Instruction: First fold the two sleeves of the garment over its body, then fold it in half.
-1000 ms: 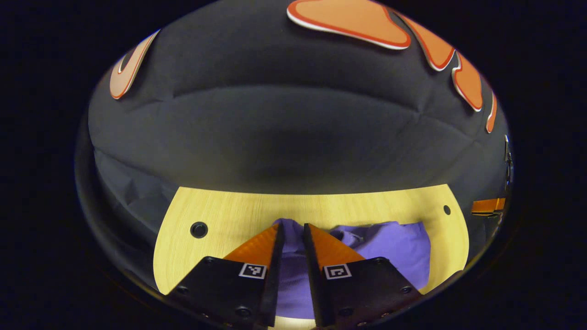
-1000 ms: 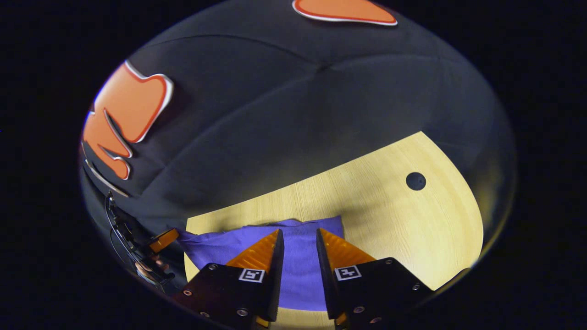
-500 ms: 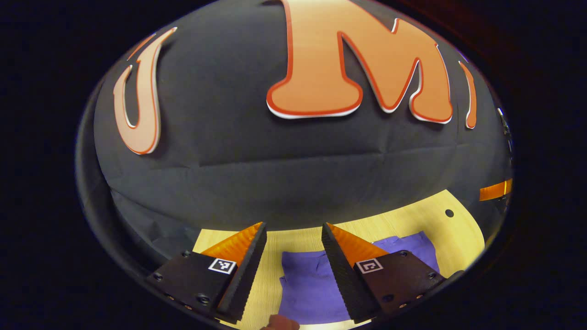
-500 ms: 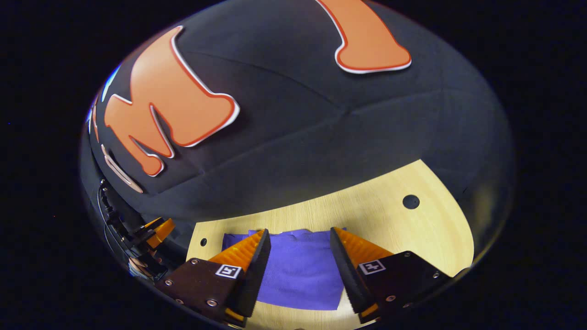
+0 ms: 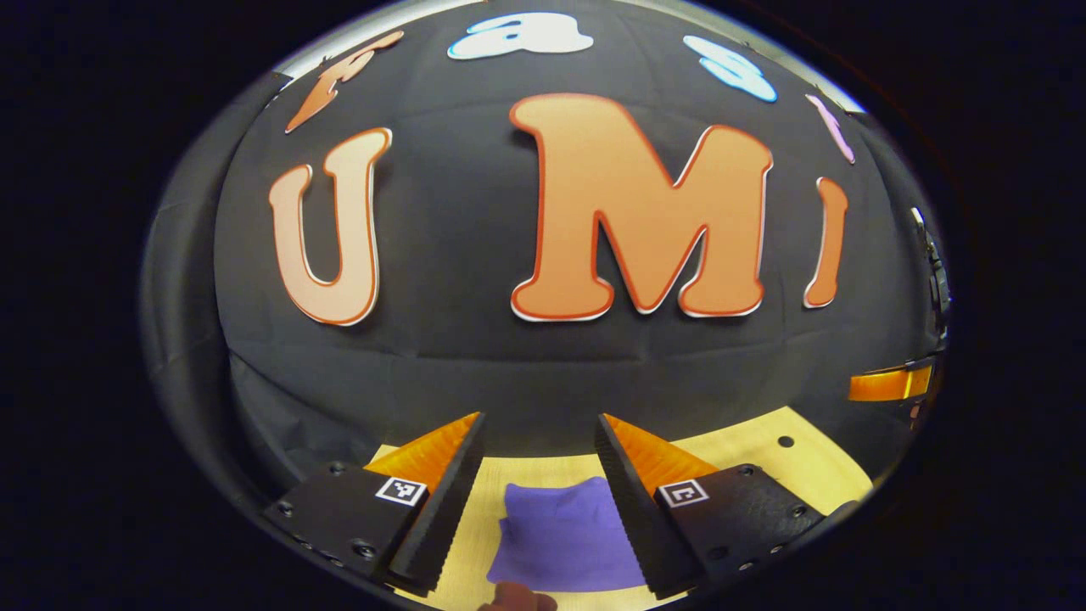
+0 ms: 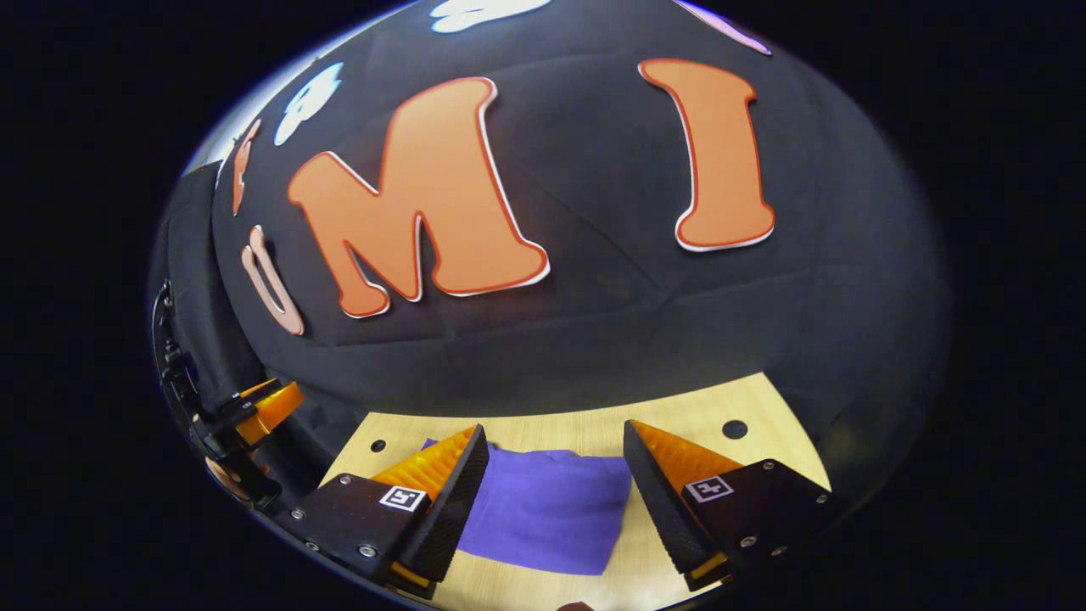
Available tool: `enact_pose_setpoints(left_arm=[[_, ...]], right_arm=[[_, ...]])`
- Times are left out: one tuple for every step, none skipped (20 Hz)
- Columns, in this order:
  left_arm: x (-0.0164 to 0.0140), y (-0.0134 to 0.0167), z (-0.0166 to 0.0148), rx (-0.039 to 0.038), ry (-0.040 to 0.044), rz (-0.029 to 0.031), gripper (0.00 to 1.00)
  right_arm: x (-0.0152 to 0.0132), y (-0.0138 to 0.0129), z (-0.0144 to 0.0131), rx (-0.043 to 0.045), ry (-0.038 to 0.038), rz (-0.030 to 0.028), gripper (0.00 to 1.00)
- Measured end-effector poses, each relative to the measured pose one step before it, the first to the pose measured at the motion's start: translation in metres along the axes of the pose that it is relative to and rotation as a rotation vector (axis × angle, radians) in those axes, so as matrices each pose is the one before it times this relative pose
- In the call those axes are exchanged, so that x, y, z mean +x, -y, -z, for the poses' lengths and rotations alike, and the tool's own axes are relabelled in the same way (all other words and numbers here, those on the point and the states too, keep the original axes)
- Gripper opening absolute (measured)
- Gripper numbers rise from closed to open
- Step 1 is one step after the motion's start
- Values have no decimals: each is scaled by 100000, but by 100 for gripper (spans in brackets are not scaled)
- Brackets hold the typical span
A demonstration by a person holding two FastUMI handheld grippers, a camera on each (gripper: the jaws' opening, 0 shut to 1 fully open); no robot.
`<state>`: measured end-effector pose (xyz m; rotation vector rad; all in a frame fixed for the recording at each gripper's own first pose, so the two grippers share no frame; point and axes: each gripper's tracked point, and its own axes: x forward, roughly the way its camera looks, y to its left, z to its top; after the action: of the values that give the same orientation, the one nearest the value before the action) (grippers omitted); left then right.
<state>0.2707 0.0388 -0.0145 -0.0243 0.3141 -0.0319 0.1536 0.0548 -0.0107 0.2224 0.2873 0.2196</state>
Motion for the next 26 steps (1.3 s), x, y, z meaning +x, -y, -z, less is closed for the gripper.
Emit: enact_pose_setpoints(left_arm=[[-1159,325,-570,131,1965,-334,84],[-1095,560,-525,-289,2347,310,84],[-902,584,-202,-725,1647,102,84],[-1221,299,-604,-449,2662,-39,84],[-1136,334,-513,-521,1871,423,83],[-1057,477,-533,-736,2938,318,84],[-994,838,-526,-959,2328,1333,84],[-957,678,-418,-31,2982,706,84],[-1064,287,-635,738,2855,-412,84],[-940,311,-362,1304,2686,-211,84],[-899,261,-518,1592,2330,-1101,84],[-612,168,-13,723,979,-543,84],[-752,347,173,-127,42,-216,84],[-678,313,293,-509,-447,15,84],[-627,187,410,-513,-668,-502,84],[-675,40,349,-474,-175,34,84],[-608,90,303,-320,293,-478,84],[-571,318,409,188,257,600,84],[-500,63,268,551,482,-495,84],[-499,121,586,499,-704,-122,84],[-472,86,606,-41,-819,-457,84],[-384,218,365,-529,-887,69,84],[-418,243,362,-927,-474,139,83],[-397,98,300,-1028,-57,-169,85],[-379,312,324,-589,-228,1412,82],[-288,460,269,122,380,1293,84]], right_arm=[[-936,-379,-465,-2254,2845,45,95],[-1118,-512,-293,-2000,2011,-576,95],[-943,-542,-100,-1795,1073,-275,94],[-858,-453,-5,-1760,819,-308,95],[-699,-509,-103,-1907,1119,-116,95],[-737,-638,-433,-2175,2399,-616,95],[-901,-210,-474,-2528,2883,640,95],[-859,-277,-572,-2270,2937,13,95],[-869,-344,-280,-1717,1916,504,95],[-898,-531,-347,-1100,1716,-1033,95],[-857,-443,24,-1098,712,-474,94],[-793,-485,-236,-1094,1338,-692,94],[-445,-295,-207,-1265,1595,374,94],[-561,-195,-442,-1116,2692,489,95],[-573,-320,-19,-1391,1234,47,94],[-726,-304,28,-1037,984,-290,94],[-494,-679,138,-1067,560,-896,94],[-559,-300,114,-626,999,35,94],[-426,-395,-69,-587,1766,-311,94],[-618,-450,41,-813,1599,684,94],[-275,-401,253,-419,1015,-664,95],[-278,-217,161,-360,903,210,94],[-142,-338,104,-206,1022,-768,94],[-244,-220,186,-331,644,-276,94],[-209,-189,254,-250,38,-504,94],[-167,-214,488,-37,-610,-448,94]])
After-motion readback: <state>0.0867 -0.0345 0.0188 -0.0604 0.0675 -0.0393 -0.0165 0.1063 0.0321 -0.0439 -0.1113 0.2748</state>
